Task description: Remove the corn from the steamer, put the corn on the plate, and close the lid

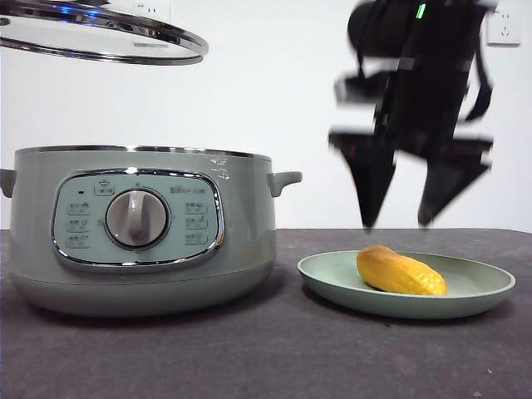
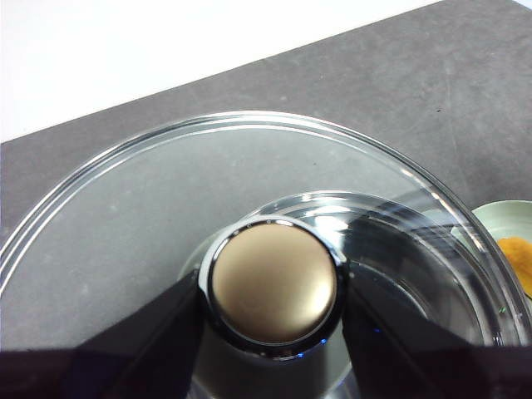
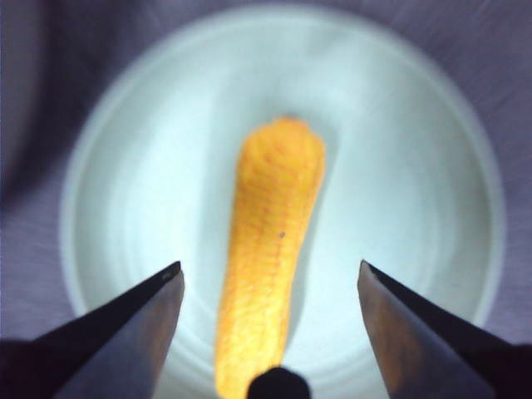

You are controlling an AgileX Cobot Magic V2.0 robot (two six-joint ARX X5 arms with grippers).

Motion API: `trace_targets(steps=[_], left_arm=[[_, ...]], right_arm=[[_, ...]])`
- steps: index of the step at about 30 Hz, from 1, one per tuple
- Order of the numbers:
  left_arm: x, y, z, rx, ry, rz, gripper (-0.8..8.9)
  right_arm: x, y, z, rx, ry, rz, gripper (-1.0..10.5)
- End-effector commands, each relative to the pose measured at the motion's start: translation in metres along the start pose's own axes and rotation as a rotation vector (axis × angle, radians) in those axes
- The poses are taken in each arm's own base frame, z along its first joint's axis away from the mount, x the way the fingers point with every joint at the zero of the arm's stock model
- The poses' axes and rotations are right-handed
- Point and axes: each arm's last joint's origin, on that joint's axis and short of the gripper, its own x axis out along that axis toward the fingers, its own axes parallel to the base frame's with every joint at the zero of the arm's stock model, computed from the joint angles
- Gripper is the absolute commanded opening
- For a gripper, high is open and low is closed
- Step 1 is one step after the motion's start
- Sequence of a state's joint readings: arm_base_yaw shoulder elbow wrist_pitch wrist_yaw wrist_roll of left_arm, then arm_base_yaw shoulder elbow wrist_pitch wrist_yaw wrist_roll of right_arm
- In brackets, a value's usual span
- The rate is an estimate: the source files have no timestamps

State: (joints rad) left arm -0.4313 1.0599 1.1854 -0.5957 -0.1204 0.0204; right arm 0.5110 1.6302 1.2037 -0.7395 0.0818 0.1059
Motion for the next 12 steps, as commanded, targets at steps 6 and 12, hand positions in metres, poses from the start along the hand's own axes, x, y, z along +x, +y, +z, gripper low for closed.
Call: trace_targets(steps=[6, 12], left_arm=[[0.010, -0.003, 0.008, -0.041, -0.040, -0.056, -0.09], [0.038, -0.009, 0.005, -0.050, 0.011, -0.111, -0.09]], right_arm=[[-0.062, -0.006, -0.010, 0.021, -0.156, 0.015, 3.5], [-0.096, -0.010, -0.023, 0.027, -0.226, 0.021, 3.5]])
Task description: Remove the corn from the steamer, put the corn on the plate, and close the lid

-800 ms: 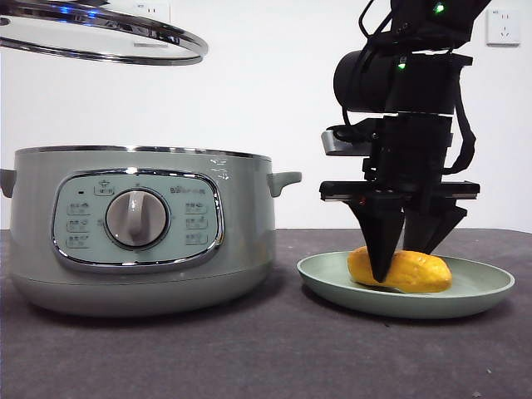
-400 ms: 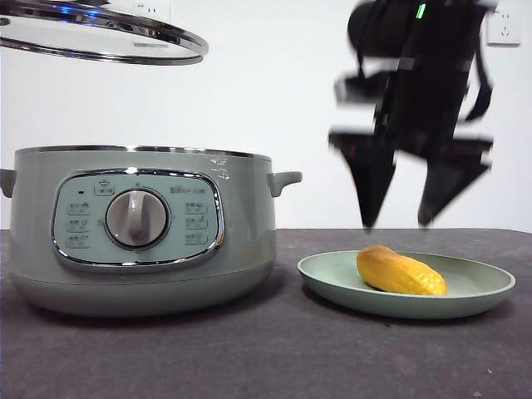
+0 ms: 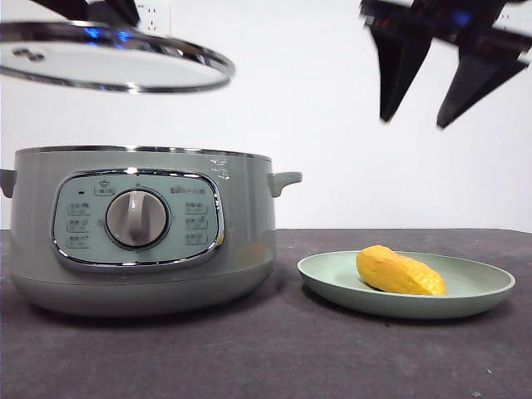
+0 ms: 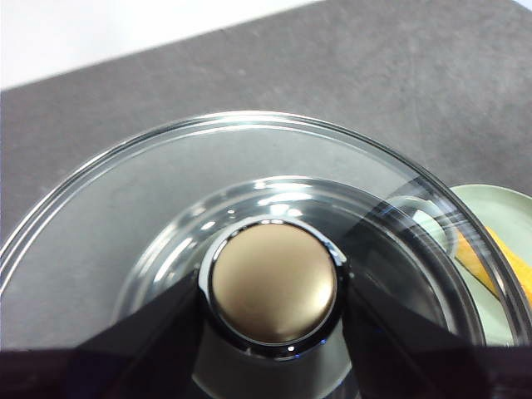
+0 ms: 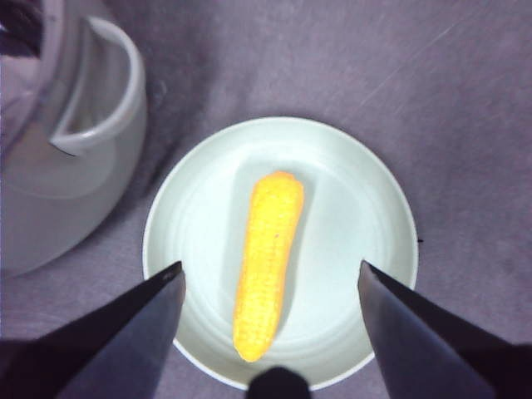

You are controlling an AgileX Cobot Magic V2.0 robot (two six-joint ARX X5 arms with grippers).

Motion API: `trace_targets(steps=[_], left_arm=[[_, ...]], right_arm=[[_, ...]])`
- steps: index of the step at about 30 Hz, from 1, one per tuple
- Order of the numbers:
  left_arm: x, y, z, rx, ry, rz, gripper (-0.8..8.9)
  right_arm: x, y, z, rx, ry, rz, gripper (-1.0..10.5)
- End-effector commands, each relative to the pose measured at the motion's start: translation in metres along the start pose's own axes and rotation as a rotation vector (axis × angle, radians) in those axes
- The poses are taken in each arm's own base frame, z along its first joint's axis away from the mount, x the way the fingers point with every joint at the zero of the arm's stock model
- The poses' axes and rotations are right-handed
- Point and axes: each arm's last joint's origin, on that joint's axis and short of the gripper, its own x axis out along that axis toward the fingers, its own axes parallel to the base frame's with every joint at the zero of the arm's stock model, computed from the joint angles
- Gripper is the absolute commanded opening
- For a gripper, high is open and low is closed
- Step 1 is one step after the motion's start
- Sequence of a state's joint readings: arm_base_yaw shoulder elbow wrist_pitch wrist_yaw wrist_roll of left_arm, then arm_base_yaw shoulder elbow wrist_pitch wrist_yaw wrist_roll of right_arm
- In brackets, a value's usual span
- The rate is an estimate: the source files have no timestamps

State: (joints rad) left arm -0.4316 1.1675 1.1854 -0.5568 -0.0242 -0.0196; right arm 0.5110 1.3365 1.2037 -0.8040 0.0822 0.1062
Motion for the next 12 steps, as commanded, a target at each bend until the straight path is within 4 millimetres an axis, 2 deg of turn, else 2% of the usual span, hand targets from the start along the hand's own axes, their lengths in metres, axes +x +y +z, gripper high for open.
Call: trace_targets(steps=[1, 6, 12], left_arm=[[0.008, -0.003, 0.008, -0.010, -0.047, -0.019, -0.09], [0.035, -0.007, 0.002, -0.003, 0.025, -0.026, -0.09], [0.062, -0.014, -0.007, 0.011, 0.114, -0.050, -0.09]], right_arm=[[-0.008, -0.001, -0.004, 0.009, -0.007, -0.003, 3.5], [-0.022, -0.003, -0.008, 0.012, -0.024, -0.005, 3.5], [-0.024, -0.006, -0.011, 0.009, -0.007, -0.086, 3.5]])
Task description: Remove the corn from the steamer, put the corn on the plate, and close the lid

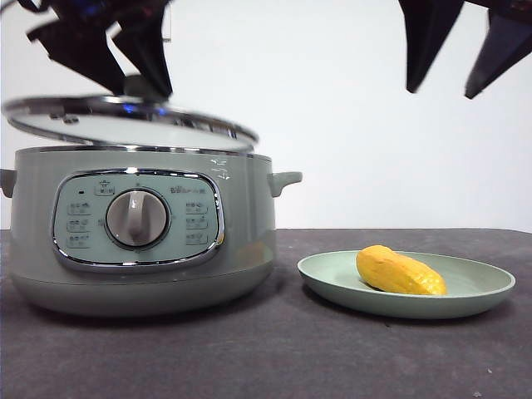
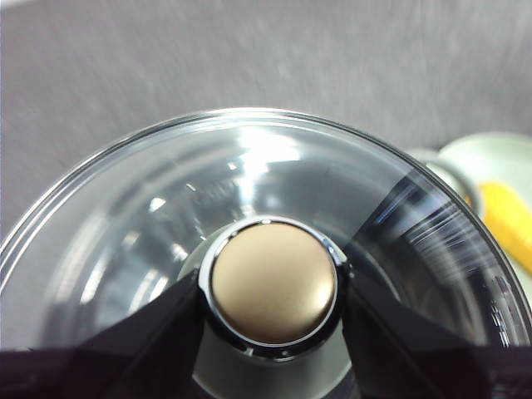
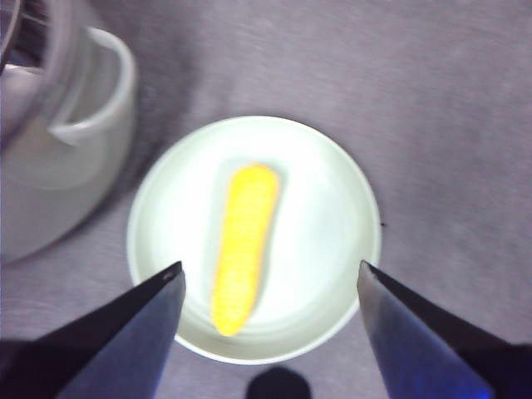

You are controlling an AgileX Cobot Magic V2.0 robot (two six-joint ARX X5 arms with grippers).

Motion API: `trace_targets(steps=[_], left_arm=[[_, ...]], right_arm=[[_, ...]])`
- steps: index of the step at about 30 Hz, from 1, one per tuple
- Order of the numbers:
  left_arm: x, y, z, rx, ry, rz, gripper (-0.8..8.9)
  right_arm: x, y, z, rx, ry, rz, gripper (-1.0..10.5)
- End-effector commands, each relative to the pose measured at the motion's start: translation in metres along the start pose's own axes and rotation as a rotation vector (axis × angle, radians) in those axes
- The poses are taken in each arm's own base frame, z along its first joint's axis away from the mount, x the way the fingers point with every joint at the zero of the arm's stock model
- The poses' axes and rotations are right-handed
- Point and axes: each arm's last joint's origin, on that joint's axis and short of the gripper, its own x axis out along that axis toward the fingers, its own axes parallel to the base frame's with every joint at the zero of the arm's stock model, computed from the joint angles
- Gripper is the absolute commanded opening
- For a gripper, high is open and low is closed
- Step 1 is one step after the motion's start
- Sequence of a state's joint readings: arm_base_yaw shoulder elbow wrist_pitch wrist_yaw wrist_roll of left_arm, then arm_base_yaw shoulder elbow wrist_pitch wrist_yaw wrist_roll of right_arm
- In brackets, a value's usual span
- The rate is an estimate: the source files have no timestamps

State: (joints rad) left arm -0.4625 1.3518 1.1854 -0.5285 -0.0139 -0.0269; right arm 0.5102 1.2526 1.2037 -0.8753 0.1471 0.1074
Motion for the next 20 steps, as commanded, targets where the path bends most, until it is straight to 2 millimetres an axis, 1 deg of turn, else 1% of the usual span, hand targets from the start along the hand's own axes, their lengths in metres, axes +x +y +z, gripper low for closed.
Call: trace_targets(steps=[1, 7, 10, 16, 17, 18, 19, 20], left_arm=[[0.003, -0.005, 0.006, 0.001, -0.031, -0.025, -0.09], [0.023, -0.008, 0.001, 0.009, 0.032, -0.030, -0.09], [0.029, -0.008, -0.003, 0.009, 0.066, -0.029, -0.08], [0.031, -0.008, -0.007, 0.010, 0.114, -0.028, 0.05], [0.031, -0.008, -0.008, 0.010, 0.119, -0.028, 0.31], [0.031, -0.008, -0.008, 0.010, 0.124, -0.028, 0.95], [0.031, -0.007, -0.009, 0.010, 0.130, -0.026, 2.13], [0.030, -0.007, -0.009, 0.009, 0.131, -0.026, 3.04]], right_arm=[[0.002, -0.001, -0.003, 0.005, 0.016, -0.023, 3.5], [0.002, -0.001, -0.003, 0.004, 0.019, -0.023, 3.4], [0.002, -0.001, -0.003, 0.004, 0.019, -0.023, 3.4], [0.002, -0.001, -0.003, 0.004, 0.019, -0.023, 3.4], [0.002, -0.001, -0.003, 0.005, 0.019, -0.023, 3.4], [0.002, -0.001, -0.003, 0.004, 0.019, -0.023, 3.4], [0.002, -0.001, -0.003, 0.004, 0.019, -0.023, 3.4], [0.002, -0.001, -0.003, 0.004, 0.019, -0.023, 3.4]])
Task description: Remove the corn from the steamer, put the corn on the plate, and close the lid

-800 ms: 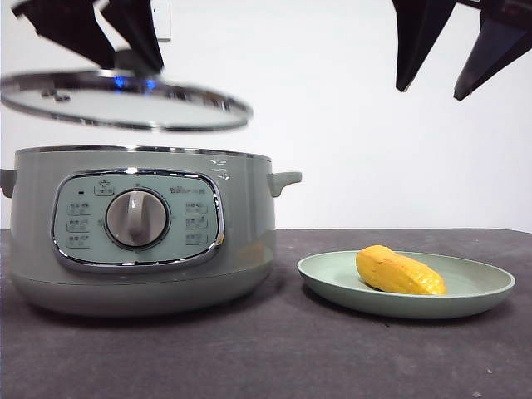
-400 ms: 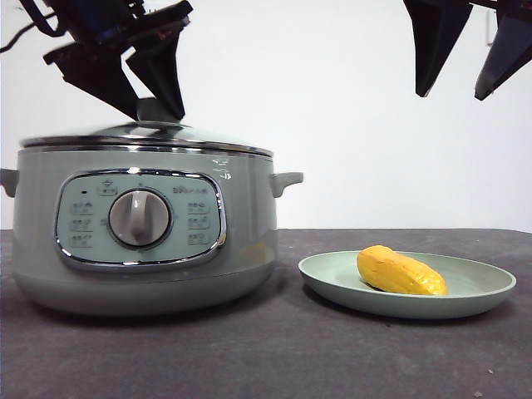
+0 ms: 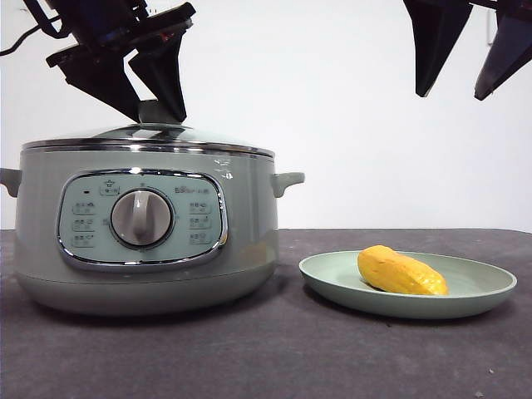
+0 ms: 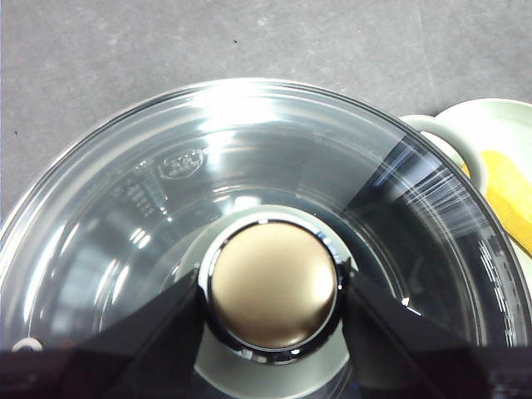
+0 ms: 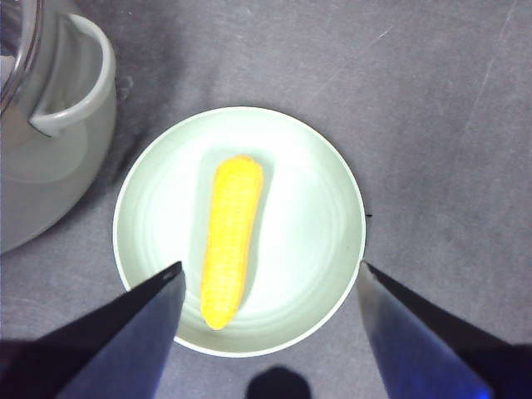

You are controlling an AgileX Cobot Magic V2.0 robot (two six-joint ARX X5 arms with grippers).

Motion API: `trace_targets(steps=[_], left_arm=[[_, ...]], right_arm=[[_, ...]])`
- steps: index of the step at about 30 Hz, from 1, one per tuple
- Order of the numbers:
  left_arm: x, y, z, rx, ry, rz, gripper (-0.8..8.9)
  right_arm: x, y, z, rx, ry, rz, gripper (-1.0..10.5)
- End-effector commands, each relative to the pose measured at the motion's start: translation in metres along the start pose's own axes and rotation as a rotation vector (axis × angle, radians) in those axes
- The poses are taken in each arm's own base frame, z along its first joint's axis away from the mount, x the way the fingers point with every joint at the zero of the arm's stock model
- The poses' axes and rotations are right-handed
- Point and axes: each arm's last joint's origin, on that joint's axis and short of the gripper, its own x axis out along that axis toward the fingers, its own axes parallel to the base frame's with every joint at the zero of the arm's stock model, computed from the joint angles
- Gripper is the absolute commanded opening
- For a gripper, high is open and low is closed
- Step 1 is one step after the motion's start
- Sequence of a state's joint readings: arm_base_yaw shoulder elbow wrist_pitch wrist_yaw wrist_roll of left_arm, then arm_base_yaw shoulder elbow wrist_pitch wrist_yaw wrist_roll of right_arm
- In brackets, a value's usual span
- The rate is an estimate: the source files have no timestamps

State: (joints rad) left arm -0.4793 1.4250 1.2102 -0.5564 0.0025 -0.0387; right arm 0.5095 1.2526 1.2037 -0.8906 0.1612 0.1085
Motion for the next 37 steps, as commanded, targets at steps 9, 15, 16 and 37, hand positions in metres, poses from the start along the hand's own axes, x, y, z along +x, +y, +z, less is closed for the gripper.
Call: trace_targets(steps=[9, 15, 16, 37], left_arm=[[-0.003, -0.001, -0.002, 0.008, -0.005, -0.001, 4.39], [-0.043, -0.001, 0.001, 0.008, -0.101, -0.006, 4.38], [-0.050, -0.001, 0.000, 0.008, -0.112, -0.006, 4.36], [-0.144, 0.007, -0.107, 0.038, -0.421, 0.124, -0.08]], right_arm=[[0.002, 0.000, -0.001, 0.004, 0.005, -0.006, 3.4], [-0.001, 0.000, 0.003, -0.024, -0.054, 0.004, 3.4], [-0.003, 0.000, 0.003, -0.029, -0.066, 0.005, 3.4], [-0.031, -0.016, -0.109, 0.043, -0.592, 0.055, -0.1]])
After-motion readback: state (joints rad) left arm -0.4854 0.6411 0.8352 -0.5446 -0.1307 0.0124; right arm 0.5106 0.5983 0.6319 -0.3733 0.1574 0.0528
